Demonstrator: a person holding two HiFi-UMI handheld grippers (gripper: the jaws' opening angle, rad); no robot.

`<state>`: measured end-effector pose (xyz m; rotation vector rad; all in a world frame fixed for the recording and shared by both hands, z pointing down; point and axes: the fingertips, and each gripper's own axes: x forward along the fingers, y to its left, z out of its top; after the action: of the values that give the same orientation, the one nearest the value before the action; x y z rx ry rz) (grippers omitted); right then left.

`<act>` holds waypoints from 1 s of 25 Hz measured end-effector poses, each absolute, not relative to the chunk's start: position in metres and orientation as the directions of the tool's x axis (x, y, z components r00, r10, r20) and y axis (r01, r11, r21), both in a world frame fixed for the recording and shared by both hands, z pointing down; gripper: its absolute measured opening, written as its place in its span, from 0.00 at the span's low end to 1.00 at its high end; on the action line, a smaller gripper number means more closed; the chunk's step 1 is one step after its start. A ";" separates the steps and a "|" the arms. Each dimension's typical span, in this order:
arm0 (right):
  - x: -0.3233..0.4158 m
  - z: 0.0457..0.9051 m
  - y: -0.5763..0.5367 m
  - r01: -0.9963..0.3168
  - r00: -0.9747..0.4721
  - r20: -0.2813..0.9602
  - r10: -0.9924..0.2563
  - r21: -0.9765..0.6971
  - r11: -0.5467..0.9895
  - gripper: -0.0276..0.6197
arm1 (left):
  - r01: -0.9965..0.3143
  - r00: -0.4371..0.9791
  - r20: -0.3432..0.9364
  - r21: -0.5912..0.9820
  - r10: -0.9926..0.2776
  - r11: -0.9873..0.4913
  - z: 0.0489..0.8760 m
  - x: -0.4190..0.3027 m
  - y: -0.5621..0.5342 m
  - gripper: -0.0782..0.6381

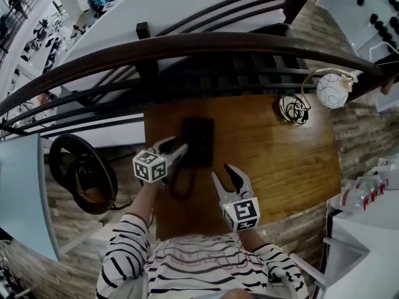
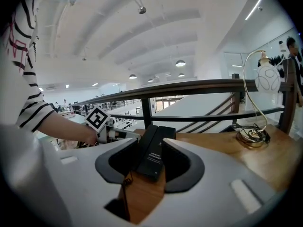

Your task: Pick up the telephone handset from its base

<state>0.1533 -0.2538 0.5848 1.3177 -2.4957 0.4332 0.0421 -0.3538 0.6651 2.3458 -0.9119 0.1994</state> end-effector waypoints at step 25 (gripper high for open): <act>0.166 0.613 -0.267 -0.823 -0.559 0.414 -0.719 -0.167 0.543 0.28 | -0.491 0.847 0.289 0.749 -0.447 -0.445 0.695 0.058 -0.381 0.26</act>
<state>0.1662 -0.2674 0.6126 1.2792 -2.4866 0.4987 0.0582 -0.3807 0.6949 2.1026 -0.6827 0.0601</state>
